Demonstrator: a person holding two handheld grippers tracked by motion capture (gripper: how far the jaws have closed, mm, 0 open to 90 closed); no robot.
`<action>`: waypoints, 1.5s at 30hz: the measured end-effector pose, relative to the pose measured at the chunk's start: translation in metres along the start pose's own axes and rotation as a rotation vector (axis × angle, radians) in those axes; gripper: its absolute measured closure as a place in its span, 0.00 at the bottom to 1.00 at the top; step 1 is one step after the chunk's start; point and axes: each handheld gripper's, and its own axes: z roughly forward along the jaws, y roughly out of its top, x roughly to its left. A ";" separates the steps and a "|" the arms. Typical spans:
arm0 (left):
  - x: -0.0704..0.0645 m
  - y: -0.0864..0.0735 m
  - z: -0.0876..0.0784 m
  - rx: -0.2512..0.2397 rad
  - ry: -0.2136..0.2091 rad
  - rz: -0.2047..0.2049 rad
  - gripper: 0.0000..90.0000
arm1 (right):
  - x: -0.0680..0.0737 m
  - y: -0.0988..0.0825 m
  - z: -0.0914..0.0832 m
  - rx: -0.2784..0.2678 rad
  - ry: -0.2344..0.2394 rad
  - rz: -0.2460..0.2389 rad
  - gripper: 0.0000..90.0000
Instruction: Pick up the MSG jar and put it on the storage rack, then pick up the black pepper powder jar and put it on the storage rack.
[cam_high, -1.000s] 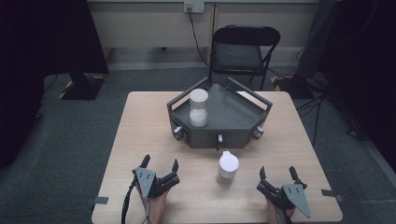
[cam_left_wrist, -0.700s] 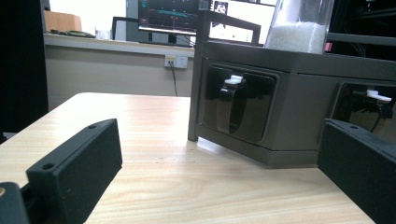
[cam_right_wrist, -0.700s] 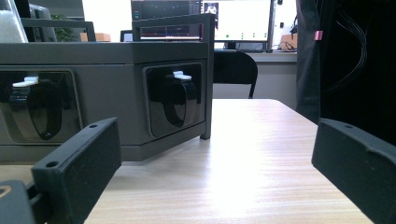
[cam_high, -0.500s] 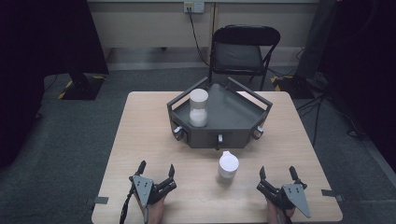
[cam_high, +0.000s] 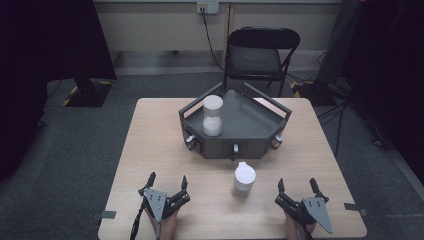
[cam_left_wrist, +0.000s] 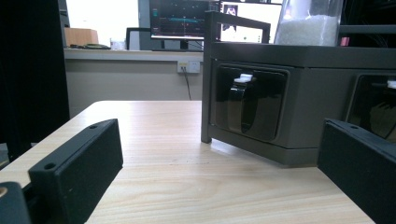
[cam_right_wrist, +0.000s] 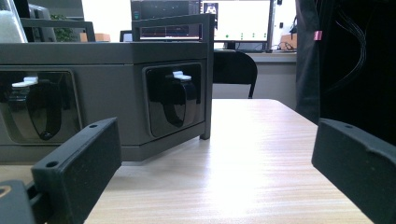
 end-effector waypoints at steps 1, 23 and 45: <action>0.000 0.000 0.000 0.002 -0.001 0.004 0.00 | 0.000 0.000 0.000 0.000 0.000 0.000 0.00; -0.003 0.000 0.000 0.002 0.008 0.014 0.00 | 0.000 0.000 0.000 0.000 0.002 0.000 0.00; -0.006 0.000 0.000 0.002 0.024 0.017 0.00 | -0.003 0.036 0.006 -0.046 0.144 0.011 0.00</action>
